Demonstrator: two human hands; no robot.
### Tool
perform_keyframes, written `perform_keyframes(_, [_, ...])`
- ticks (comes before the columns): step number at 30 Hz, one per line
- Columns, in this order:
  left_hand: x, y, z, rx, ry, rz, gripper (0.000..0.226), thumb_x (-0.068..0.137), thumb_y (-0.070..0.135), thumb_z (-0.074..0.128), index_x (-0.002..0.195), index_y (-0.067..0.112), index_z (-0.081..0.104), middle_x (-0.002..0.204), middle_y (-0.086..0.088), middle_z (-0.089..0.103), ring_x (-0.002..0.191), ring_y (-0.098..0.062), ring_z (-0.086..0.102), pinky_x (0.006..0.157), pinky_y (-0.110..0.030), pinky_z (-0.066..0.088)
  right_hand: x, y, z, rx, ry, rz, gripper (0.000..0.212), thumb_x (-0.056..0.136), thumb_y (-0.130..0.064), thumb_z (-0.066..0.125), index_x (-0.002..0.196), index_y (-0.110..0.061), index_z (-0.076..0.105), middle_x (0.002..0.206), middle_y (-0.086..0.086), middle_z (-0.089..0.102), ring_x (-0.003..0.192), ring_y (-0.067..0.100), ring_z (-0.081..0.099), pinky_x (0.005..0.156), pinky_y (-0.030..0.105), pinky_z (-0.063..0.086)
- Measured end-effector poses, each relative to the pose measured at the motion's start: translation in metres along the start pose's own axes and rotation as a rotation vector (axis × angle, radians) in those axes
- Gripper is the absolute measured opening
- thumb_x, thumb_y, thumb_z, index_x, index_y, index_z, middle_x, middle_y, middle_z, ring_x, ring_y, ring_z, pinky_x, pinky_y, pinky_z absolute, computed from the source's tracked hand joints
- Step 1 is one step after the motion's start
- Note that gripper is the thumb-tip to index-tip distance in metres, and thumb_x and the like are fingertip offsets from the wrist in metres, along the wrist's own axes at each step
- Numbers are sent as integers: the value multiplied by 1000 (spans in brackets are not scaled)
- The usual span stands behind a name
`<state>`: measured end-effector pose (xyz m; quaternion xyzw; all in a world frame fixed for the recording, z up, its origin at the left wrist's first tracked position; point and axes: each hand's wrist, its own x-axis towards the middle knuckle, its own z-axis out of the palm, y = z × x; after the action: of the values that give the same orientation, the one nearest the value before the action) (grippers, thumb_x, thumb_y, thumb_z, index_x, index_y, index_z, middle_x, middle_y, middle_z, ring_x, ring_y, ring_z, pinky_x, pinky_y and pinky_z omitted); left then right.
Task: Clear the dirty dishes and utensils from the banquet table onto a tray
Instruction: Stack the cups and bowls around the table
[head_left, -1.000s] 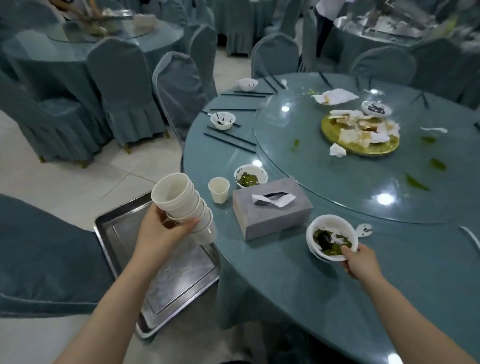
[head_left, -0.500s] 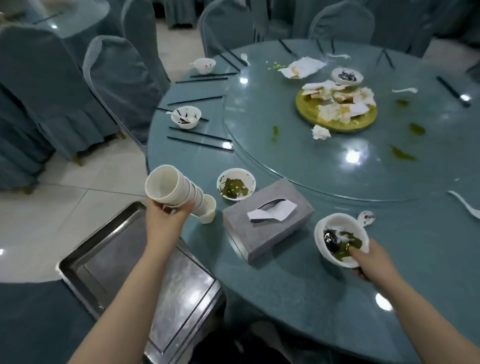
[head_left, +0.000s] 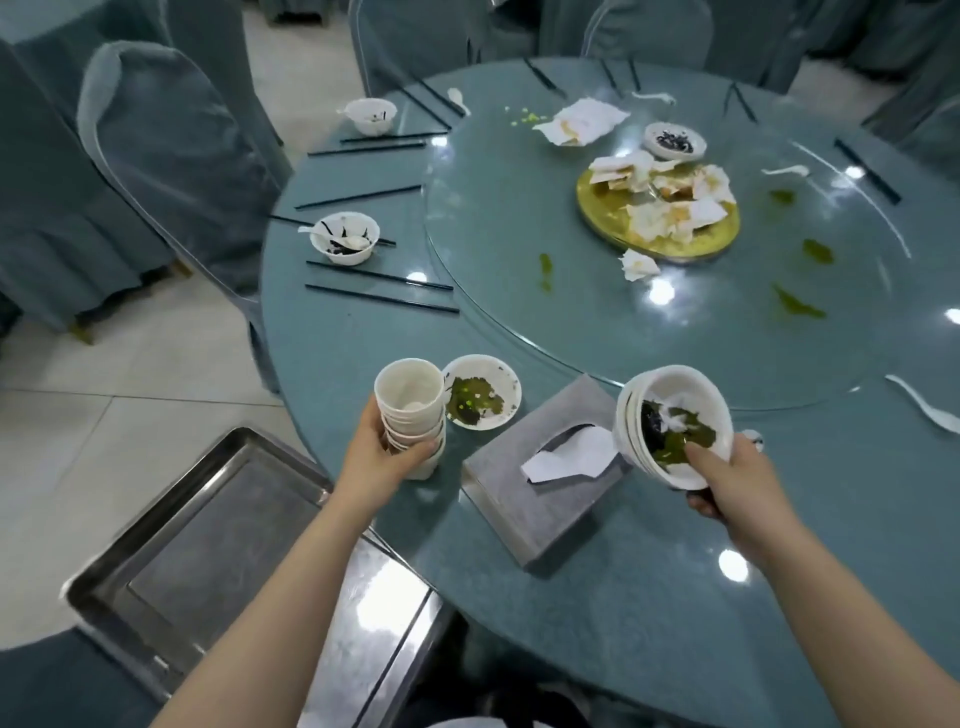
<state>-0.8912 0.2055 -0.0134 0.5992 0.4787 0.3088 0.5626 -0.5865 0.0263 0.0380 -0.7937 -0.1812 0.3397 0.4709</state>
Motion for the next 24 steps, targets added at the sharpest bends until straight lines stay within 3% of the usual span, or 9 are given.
perform_keyframes(5, [6, 3, -18, -39, 78, -9, 71, 70, -1, 79, 131, 15, 44, 121, -2, 61, 105, -13, 61, 80, -13, 48, 16, -33, 39, -82, -65, -116, 6, 90, -15, 54, 92, -11, 58, 69, 13, 60, 46, 20, 48, 42, 28, 36])
perform_keyframes(13, [13, 27, -55, -22, 249, 53, 62, 71, -4, 78, 118, 23, 50, 102, 12, 66, 87, 8, 63, 75, -11, 50, 55, -69, 104, -260, -236, -233, 9, 89, -21, 56, 84, -25, 61, 68, 0, 65, 46, 10, 55, 38, 22, 42])
perform_keyframes(18, [0, 37, -65, -21, 377, 42, 60, 69, -1, 80, 111, 32, 53, 98, 14, 70, 89, 4, 65, 73, -10, 49, 94, -76, 138, -580, -434, -365, 9, 91, -26, 52, 95, -22, 59, 90, -2, 67, 78, 22, 61, 67, 31, 46])
perform_keyframes(22, [-11, 48, -69, -33, 486, 28, 58, 63, 9, 81, 108, 31, 54, 102, 8, 68, 90, 1, 65, 75, -15, 51, 128, -75, 165, -821, -592, -440, 14, 93, -26, 49, 105, -24, 54, 102, 1, 63, 84, 19, 54, 70, 28, 38])
perform_keyframes(24, [-18, 51, -69, -37, 525, 19, 59, 66, 1, 82, 109, 30, 53, 104, 7, 67, 90, 1, 65, 74, -14, 52, 140, -71, 178, -953, -648, -419, 25, 93, -28, 49, 117, -20, 50, 110, 5, 61, 93, 24, 55, 74, 30, 40])
